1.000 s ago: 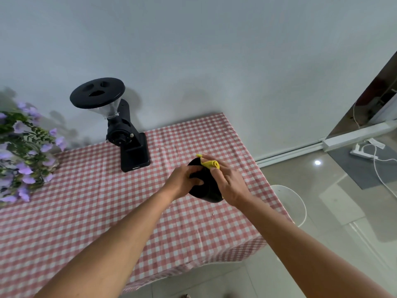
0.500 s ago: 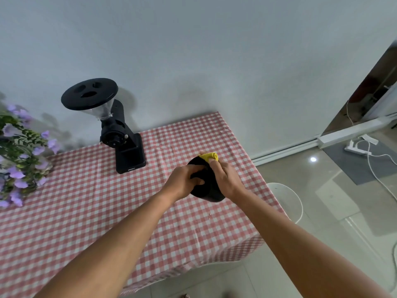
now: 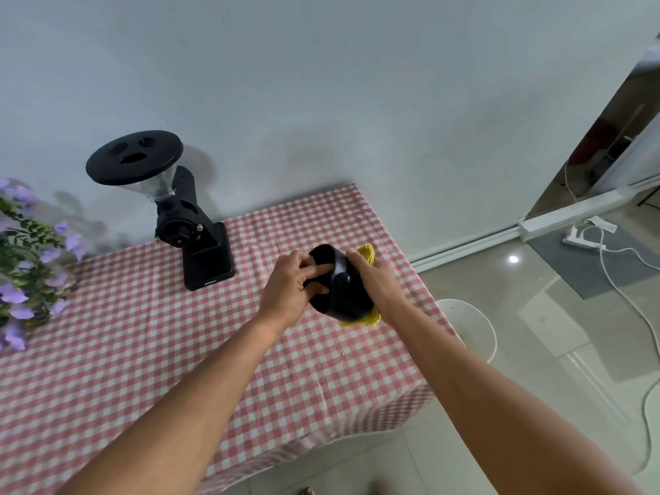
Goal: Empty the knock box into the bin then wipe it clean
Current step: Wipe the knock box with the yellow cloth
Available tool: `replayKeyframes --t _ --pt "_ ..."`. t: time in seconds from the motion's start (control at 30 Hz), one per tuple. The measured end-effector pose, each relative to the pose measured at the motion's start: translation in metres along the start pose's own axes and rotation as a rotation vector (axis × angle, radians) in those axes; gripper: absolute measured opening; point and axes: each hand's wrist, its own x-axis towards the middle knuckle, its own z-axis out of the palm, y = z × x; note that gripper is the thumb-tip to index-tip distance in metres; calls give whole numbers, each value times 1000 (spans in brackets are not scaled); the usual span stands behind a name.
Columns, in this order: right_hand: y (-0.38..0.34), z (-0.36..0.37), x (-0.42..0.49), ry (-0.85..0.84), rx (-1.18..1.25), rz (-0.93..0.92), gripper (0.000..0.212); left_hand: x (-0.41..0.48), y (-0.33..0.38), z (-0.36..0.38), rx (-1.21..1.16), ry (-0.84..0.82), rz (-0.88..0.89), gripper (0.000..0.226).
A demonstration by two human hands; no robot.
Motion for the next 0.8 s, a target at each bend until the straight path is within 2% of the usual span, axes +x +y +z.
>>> replayKeyframes --t 0.2,0.33,0.47,0.57,0.73,0.8 --pt "1 5 -3 79 -77 -72 52 3 7 -2 -165 -26 -163 38" --pt "4 7 -7 111 -137 -139 57 1 14 -1 -363 -47 -361 43" --pt "4 8 -12 154 -184 -213 56 -1 25 -2 -441 -80 -441 47" --pt "5 6 -17 166 -215 -313 55 -1 32 -7 -559 -73 -512 28" --pt "9 5 -26 114 -179 -434 43 1 36 -8 -672 19 -673 11" --pt "11 5 -29 103 -175 -455 46 2 37 -7 -739 50 -752 10"
